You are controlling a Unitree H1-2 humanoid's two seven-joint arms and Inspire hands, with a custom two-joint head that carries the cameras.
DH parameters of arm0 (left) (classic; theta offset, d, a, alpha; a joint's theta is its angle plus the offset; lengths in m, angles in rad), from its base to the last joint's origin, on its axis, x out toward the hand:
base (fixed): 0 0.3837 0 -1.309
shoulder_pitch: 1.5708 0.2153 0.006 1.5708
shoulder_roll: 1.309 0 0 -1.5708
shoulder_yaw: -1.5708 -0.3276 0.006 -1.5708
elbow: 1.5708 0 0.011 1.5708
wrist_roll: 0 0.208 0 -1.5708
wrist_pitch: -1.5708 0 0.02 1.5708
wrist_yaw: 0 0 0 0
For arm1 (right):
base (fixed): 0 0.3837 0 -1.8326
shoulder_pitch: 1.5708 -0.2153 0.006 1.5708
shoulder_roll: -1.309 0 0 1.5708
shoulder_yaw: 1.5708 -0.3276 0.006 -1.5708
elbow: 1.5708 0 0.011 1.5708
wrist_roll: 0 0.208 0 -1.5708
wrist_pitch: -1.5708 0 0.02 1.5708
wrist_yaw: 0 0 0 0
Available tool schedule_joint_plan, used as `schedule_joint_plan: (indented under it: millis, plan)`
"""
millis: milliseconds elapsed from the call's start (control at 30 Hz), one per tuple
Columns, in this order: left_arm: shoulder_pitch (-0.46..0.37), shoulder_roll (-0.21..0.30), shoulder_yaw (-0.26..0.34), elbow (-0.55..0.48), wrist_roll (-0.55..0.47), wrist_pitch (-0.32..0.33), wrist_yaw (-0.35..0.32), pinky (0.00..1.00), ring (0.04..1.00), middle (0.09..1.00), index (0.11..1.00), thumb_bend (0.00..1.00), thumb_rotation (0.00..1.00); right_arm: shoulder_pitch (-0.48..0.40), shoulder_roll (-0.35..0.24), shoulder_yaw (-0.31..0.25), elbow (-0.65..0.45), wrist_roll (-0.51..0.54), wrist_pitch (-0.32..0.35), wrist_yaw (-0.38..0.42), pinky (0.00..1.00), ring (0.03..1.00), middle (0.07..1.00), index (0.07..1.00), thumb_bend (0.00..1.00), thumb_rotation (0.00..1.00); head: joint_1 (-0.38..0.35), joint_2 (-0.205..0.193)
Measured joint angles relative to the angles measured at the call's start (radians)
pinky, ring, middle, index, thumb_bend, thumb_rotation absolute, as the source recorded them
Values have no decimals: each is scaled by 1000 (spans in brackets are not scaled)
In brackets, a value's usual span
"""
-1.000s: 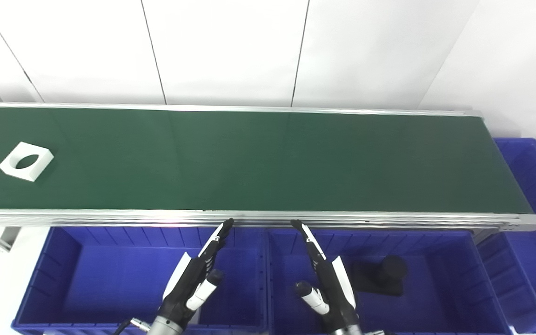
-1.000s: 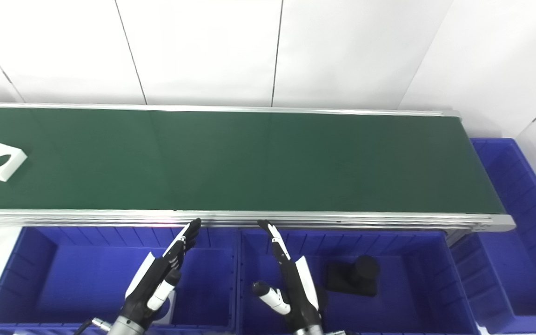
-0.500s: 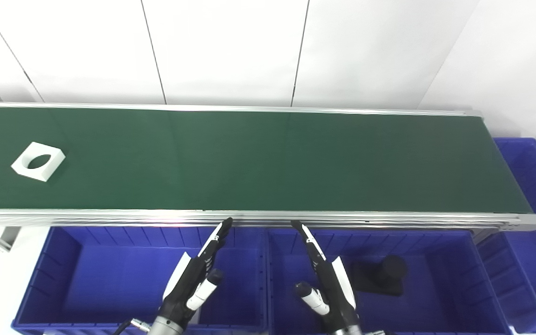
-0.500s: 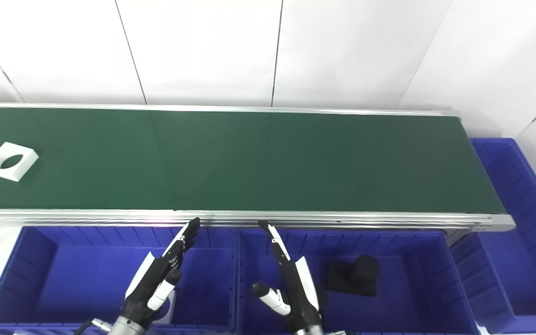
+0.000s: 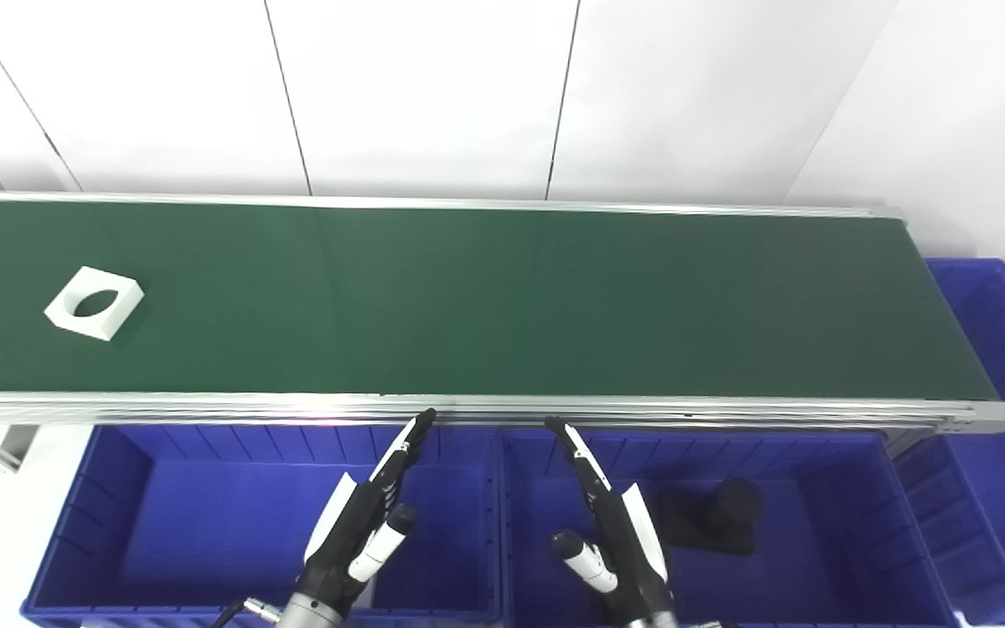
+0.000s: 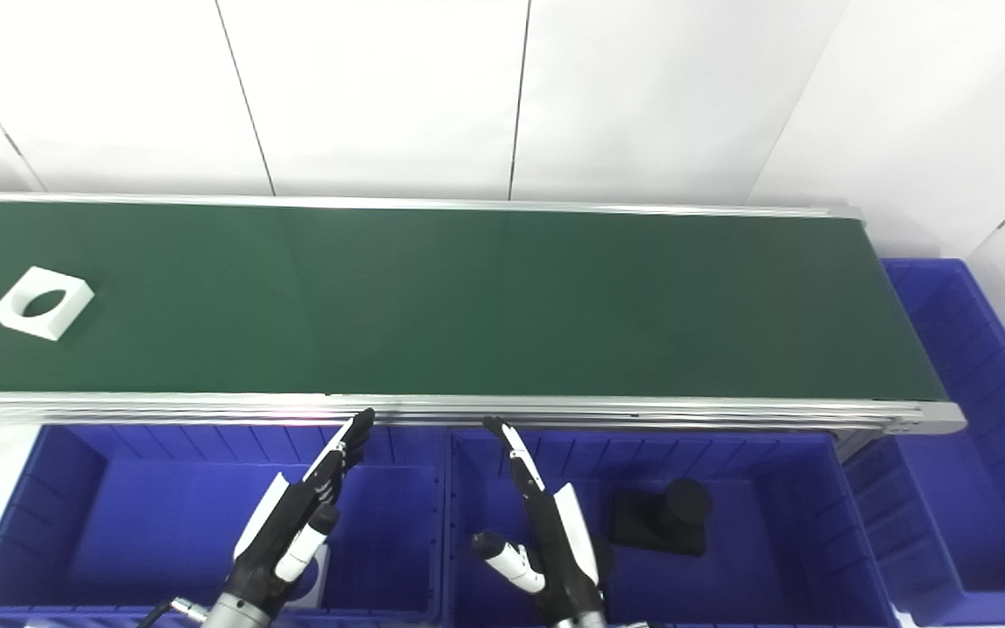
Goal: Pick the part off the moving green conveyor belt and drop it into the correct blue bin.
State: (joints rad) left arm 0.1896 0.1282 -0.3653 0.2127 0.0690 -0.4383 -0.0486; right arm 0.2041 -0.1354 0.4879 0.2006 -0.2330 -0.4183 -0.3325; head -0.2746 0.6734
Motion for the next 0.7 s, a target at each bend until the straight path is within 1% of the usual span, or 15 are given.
schedule_joint_plan:
  millis: [100, 133, 167, 200, 233, 267, 300, 367, 400, 433, 500, 567, 600, 633, 700]
  plan:
    - [0, 1, 0, 0, 0, 0, 0, 1000, 1000, 1000, 976, 808, 1000, 0, 0, 0, 0, 0, 0, 0, 958, 972, 966, 937, 918, 1000, 2, 0]
    - [0, 1, 0, 0, -2, 0, 0, 1000, 1000, 1000, 973, 806, 1000, 0, 0, 0, 1, 0, 0, 0, 957, 970, 965, 936, 918, 1000, 5, -8]
    - [0, 0, 1, 2, -5, 0, -1, 1000, 1000, 1000, 970, 800, 1000, 0, 0, 1, 2, 1, 0, 0, 952, 968, 964, 934, 919, 1000, 14, -26]
    - [-1, 0, 1, 6, -8, 0, -3, 1000, 1000, 1000, 970, 798, 1000, -1, 0, 2, 7, 1, 0, -1, 951, 967, 964, 934, 919, 1000, 14, -26]
    - [-2, 0, 1, 13, -13, 0, -5, 1000, 1000, 1000, 969, 792, 1000, -2, 0, 3, 12, 1, 0, -2, 943, 965, 964, 935, 919, 1000, 21, -35]
    - [-2, 0, 1, 20, -15, 0, -6, 1000, 1000, 1000, 968, 793, 1000, -4, 0, 6, 18, 0, 0, -7, 937, 964, 965, 935, 917, 1000, 37, -50]
    - [-2, 0, -1, 24, -15, 0, -7, 1000, 1000, 1000, 969, 802, 1000, -6, 0, 10, 25, 0, 0, -12, 935, 964, 966, 935, 912, 1000, 81, -81]
    - [-6, 0, -6, 41, -14, 0, -6, 1000, 1000, 1000, 966, 807, 1000, -13, -3, 19, 46, 0, 0, -26, 942, 967, 968, 937, 914, 1000, 81, -81]
    - [-10, 0, -12, 52, -12, 0, -4, 1000, 1000, 1000, 964, 807, 1000, -15, -8, 24, 51, 1, 0, -32, 948, 969, 969, 938, 916, 1000, 130, -106]
    - [-13, -1, -18, 63, -11, 0, -1, 972, 995, 999, 953, 804, 975, -16, -15, 30, 52, 2, 0, -37, 955, 971, 969, 942, 922, 1000, 194, -136]
    - [-20, -4, -30, 88, -12, -1, 4, 945, 985, 991, 940, 810, 953, -23, -27, 38, 67, 8, -1, -47, 959, 973, 971, 945, 929, 1000, 201, -140]
    - [-30, -9, -44, 112, -6, 0, 13, 939, 985, 985, 931, 812, 928, -30, -42, 45, 85, 21, -1, -53, 961, 977, 976, 949, 921, 1000, 270, -175]
    - [-34, -10, -52, 120, 3, 0, 23, 940, 986, 983, 928, 812, 921, -30, -50, 47, 87, 24, -1, -56, 961, 979, 978, 950, 918, 1000, 276, -176]
    - [-37, -10, -62, 126, 11, 0, 38, 934, 979, 978, 924, 811, 919, -32, -59, 50, 88, 30, -1, -60, 965, 982, 981, 953, 918, 1000, 306, -190]
    - [-45, -8, -87, 133, 34, 0, 75, 919, 971, 971, 917, 822, 911, -32, -71, 52, 90, 42, -1, -67, 976, 988, 989, 960, 911, 1000, 307, -190]
